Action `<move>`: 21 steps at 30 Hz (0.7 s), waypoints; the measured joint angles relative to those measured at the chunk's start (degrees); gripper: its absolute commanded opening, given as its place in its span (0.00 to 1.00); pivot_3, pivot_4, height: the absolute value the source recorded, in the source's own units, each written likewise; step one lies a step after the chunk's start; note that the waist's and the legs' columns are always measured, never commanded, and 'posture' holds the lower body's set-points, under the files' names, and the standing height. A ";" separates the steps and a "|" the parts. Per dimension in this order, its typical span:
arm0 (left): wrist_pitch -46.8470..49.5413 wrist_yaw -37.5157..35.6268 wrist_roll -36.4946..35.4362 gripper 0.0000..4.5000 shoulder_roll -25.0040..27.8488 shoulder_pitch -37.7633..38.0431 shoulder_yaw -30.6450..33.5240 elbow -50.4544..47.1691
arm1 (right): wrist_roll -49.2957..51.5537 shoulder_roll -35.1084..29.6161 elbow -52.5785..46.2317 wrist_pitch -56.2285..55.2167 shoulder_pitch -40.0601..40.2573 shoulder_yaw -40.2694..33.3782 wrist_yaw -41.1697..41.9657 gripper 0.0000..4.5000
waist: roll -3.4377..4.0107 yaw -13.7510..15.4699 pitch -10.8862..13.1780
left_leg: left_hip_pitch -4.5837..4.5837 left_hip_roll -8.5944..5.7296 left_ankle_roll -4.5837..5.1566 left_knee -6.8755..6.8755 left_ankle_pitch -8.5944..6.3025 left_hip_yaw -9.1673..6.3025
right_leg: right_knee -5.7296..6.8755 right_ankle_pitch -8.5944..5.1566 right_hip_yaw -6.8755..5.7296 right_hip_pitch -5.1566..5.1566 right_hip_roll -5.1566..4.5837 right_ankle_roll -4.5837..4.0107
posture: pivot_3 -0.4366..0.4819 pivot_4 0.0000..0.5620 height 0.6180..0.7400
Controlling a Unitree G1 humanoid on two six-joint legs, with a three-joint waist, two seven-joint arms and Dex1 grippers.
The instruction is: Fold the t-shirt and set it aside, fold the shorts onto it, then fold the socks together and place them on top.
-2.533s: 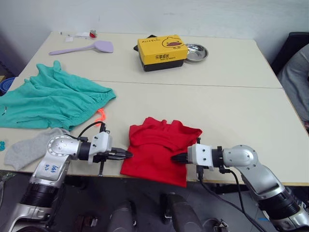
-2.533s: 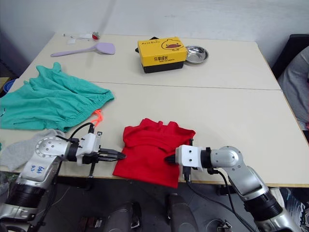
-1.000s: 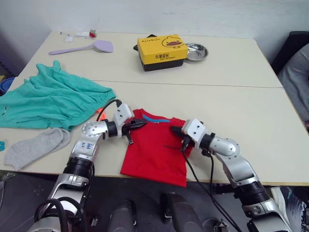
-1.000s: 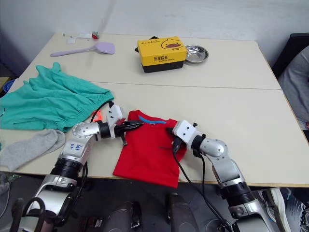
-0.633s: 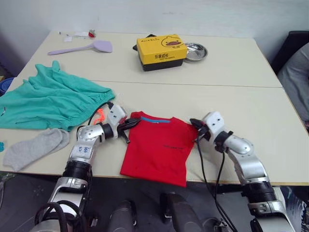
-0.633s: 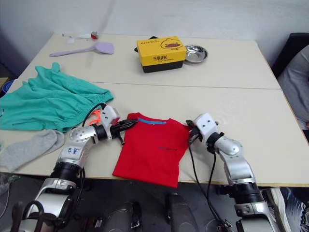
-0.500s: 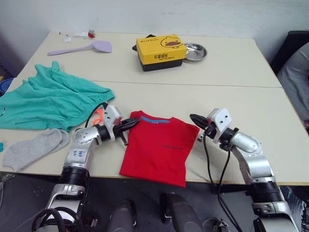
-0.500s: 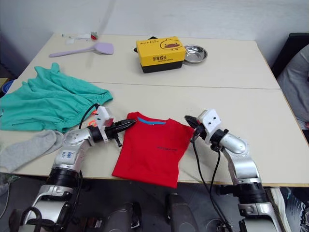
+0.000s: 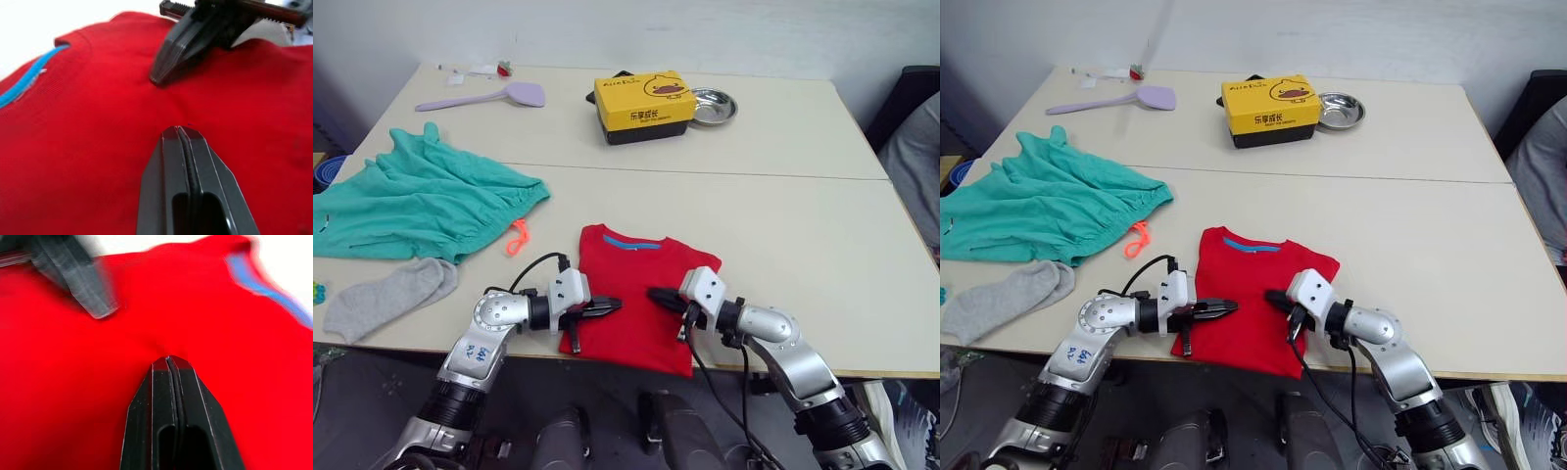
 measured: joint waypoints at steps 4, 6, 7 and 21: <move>-0.78 -0.64 -2.45 0.01 1.41 3.61 2.30 -1.26 | 1.30 -1.99 5.41 -5.89 0.76 -6.20 0.19 0.00 | 0.01 -0.21 -0.02 | 0.13 0.05 0.33 -0.03 -0.20 -0.01 | -0.05 0.00 -0.02 0.15 0.03 -0.01 | 0.48 0.27 1.00; 0.21 -2.15 -4.79 0.01 2.72 5.43 4.07 -2.15 | 1.97 -2.84 7.83 -8.11 0.82 -9.27 0.40 0.00 | 0.02 -0.23 -0.02 | 0.13 0.07 0.31 -0.04 -0.20 -0.02 | -0.04 -0.02 -0.03 0.14 0.04 -0.03 | 0.48 0.27 1.00; 0.71 -2.87 -6.01 0.01 3.04 6.05 4.82 -2.67 | 2.81 -2.84 8.51 -8.73 0.84 -10.40 0.91 0.00 | 0.02 -0.22 -0.02 | 0.12 0.08 0.31 -0.04 -0.20 -0.04 | -0.04 -0.02 -0.05 0.14 0.04 -0.04 | 0.48 0.27 1.00; -0.83 -8.73 -9.00 0.01 2.02 10.49 1.67 -5.88 | 3.43 -2.33 -1.02 -8.55 7.12 -0.55 9.41 0.00 | 0.05 -0.10 -0.02 | 0.11 0.07 0.32 -0.02 -0.25 -0.10 | -0.13 -0.03 -0.08 0.17 0.03 -0.06 | 0.48 0.27 1.00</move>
